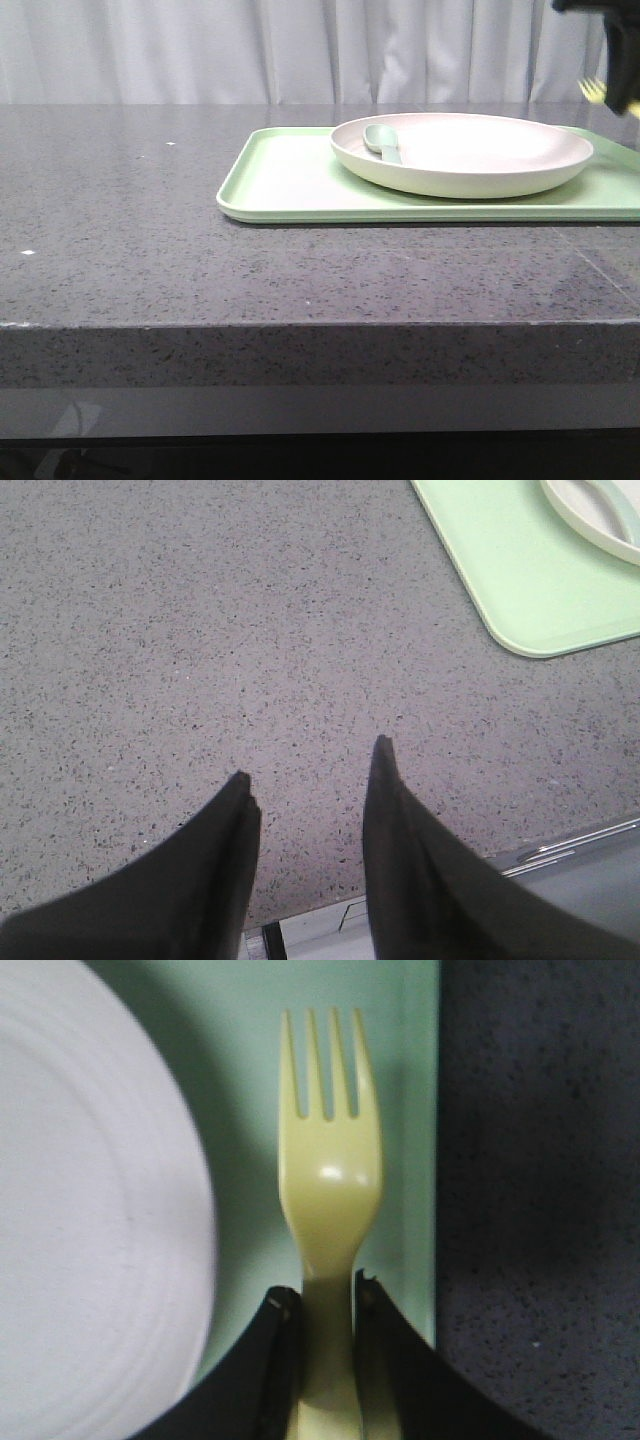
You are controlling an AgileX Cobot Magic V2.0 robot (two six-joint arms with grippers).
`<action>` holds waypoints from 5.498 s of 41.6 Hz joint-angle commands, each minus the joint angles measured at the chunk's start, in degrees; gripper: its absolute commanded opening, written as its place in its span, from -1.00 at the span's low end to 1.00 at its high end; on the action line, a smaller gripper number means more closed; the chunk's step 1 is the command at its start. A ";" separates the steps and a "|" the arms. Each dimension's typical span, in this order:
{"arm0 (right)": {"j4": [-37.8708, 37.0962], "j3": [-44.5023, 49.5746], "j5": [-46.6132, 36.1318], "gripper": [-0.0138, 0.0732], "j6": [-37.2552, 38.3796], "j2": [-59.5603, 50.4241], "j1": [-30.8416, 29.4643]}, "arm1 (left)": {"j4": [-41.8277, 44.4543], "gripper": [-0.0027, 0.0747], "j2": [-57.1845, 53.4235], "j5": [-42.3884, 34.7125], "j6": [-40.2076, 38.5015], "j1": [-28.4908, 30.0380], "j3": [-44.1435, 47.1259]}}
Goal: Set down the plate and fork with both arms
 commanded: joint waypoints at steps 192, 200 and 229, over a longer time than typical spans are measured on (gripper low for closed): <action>0.96 49.13 -12.76 -0.84 -8.26 -86.08 8.97 | -11.57 -0.98 -45.10 -59.45 5.08 22.47 55.57; 0.96 49.13 -12.76 -0.84 -8.26 -86.08 8.97 | -11.57 -0.98 -45.10 -59.45 5.08 22.47 55.57; 0.90 49.34 -12.83 -0.84 -8.26 -86.13 8.97 | -11.57 -0.98 -45.10 -59.45 5.08 22.47 55.57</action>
